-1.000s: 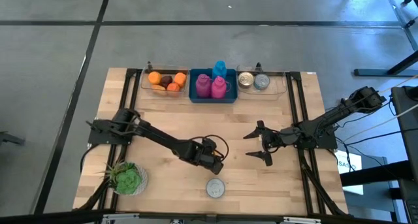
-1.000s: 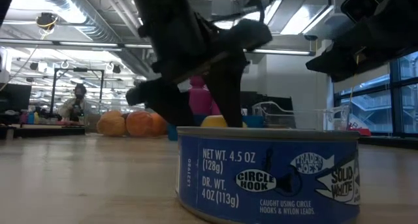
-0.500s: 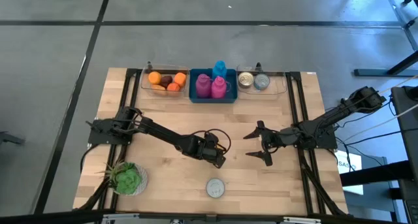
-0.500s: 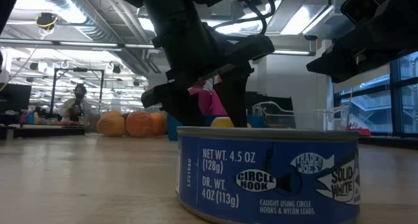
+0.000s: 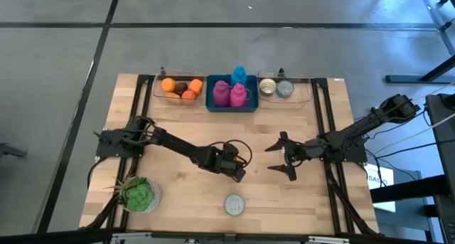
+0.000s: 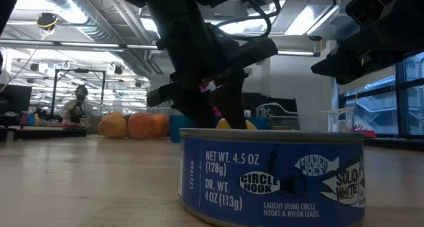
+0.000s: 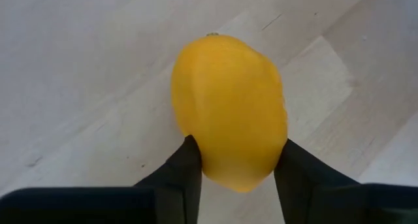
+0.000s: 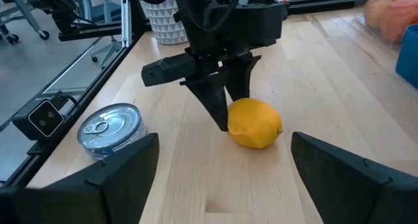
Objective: Pick & Place Food Item
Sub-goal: Put the lemon into the left transparent bin, then put the blue tuna can into the right transparent bin
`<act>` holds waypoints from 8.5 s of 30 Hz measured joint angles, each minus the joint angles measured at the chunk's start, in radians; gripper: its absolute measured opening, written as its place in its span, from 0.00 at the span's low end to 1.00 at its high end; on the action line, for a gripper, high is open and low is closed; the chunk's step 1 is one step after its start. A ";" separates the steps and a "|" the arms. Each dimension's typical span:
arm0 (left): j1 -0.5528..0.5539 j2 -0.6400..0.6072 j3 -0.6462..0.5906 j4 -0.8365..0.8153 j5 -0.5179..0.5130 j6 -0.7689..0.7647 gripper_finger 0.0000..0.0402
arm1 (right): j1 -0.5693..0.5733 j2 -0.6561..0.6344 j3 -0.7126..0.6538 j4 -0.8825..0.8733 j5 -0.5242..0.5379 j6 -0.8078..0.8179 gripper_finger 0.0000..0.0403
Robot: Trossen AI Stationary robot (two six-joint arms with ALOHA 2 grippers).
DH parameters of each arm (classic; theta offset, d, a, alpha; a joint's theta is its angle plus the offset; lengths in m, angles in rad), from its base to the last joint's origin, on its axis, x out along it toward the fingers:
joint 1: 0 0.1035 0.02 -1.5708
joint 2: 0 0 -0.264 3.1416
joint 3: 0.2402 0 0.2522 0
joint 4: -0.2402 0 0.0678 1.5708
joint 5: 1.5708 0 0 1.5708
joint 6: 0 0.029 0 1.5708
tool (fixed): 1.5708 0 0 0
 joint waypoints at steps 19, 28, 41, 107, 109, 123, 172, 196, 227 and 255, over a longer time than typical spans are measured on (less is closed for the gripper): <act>0.000 -0.042 0.034 -0.003 -0.062 0.175 0.27 | 0.000 0.000 0.000 -0.004 0.000 0.003 0.86; -0.007 -0.184 0.037 -0.057 -0.264 0.318 0.27 | -0.001 0.000 0.000 -0.003 0.001 -0.003 0.86; -0.007 -0.320 0.037 -0.343 -0.418 0.322 0.27 | -0.001 0.000 0.000 -0.003 0.009 -0.003 0.86; 0.012 -1.122 -0.872 0.900 -0.273 0.998 0.27 | -0.030 0.000 0.000 0.081 -0.017 0.020 0.86; 0.011 -1.172 -0.963 1.005 -0.248 1.007 0.27 | -0.035 0.000 0.000 0.094 -0.017 0.020 0.86; 0.013 -1.463 -1.189 1.128 -0.289 1.162 0.27 | -0.072 0.000 0.000 0.111 -0.017 0.023 0.86; 0.391 -1.437 -0.880 0.301 -0.598 0.922 0.27 | -0.172 0.000 0.000 0.204 -0.026 -0.057 0.86; 0.969 -0.943 -0.695 0.178 0.026 0.841 0.27 | -0.172 0.000 0.000 0.197 -0.029 -0.063 0.86; 1.042 -0.539 -0.433 -0.064 0.043 0.710 0.29 | -0.172 0.000 0.000 0.191 -0.029 -0.065 0.86; 1.041 -0.675 -0.433 -0.084 0.063 0.774 0.56 | -0.172 0.000 0.000 0.177 -0.029 -0.067 0.86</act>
